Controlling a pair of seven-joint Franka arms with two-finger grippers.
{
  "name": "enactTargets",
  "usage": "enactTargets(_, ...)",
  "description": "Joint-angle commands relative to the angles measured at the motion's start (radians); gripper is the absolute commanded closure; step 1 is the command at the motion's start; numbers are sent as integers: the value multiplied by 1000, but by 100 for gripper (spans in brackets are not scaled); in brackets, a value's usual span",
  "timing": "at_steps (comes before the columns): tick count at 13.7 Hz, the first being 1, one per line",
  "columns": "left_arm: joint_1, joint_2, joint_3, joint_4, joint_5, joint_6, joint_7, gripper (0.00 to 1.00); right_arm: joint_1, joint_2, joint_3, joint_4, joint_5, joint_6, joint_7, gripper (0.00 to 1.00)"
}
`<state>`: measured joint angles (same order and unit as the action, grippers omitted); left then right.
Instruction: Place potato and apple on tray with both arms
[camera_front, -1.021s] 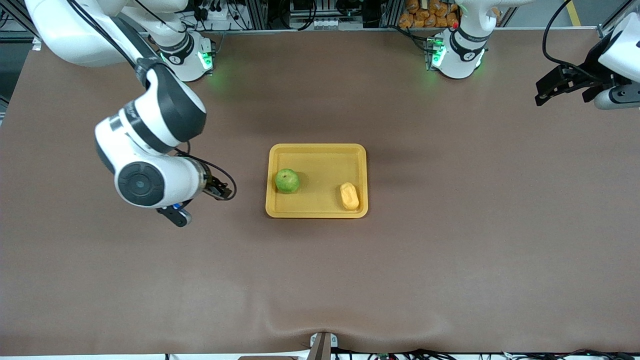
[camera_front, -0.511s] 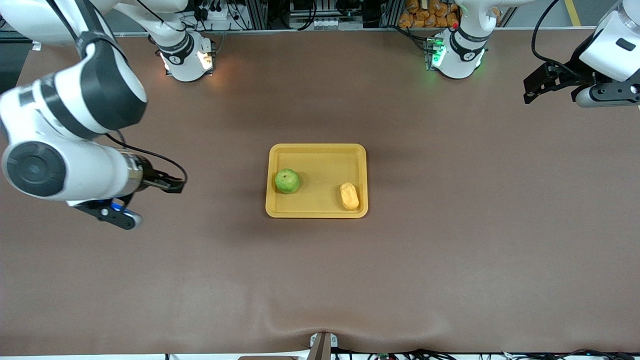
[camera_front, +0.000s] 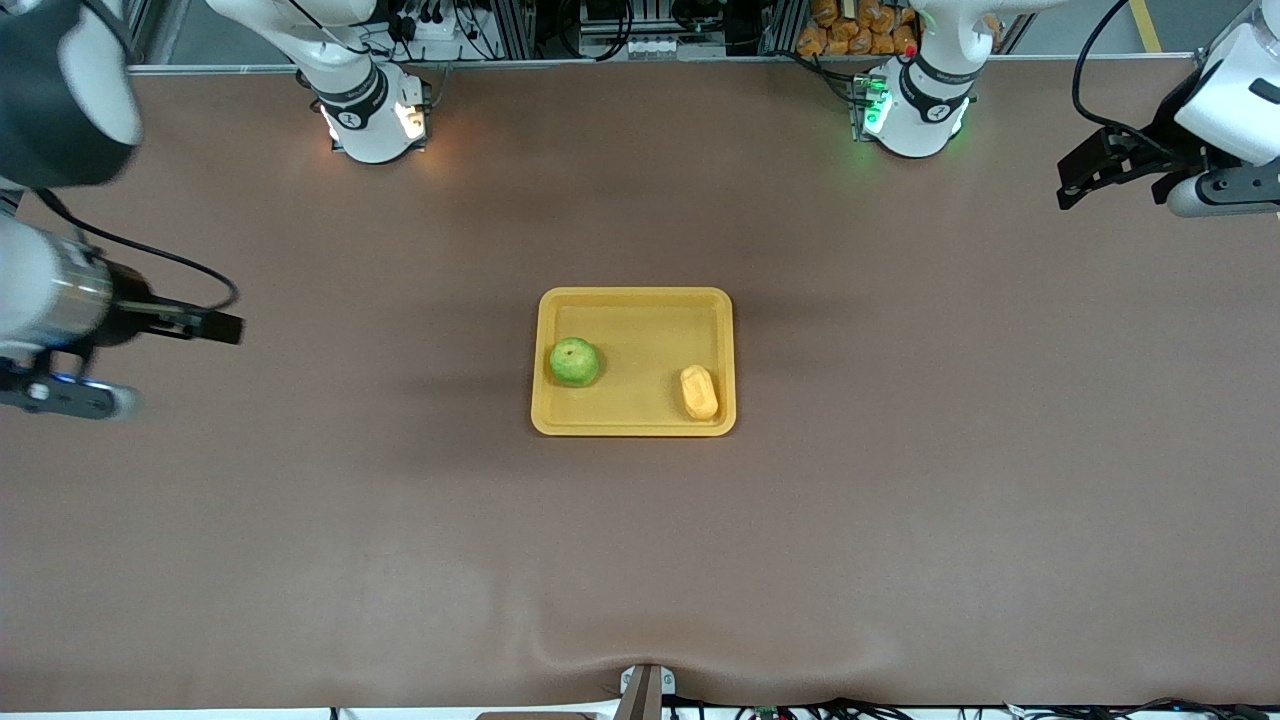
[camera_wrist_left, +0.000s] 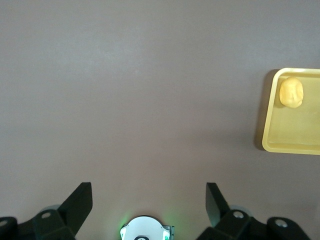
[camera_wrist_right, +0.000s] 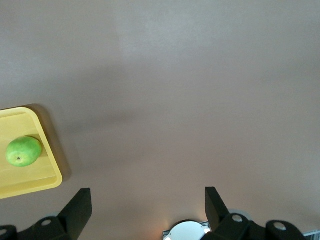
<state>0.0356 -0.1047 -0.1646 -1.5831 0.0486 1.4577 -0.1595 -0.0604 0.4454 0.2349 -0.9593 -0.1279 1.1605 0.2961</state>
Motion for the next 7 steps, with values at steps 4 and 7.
enactTargets(4,10,-7,-3,-5,-19,4,-3,0,1,-99,-94,-30,39,-30,-147,0)
enactTargets(7,9,16,-4,-3,-19,9,-15,0,4,-134,-167,-39,91,-39,-232,0)
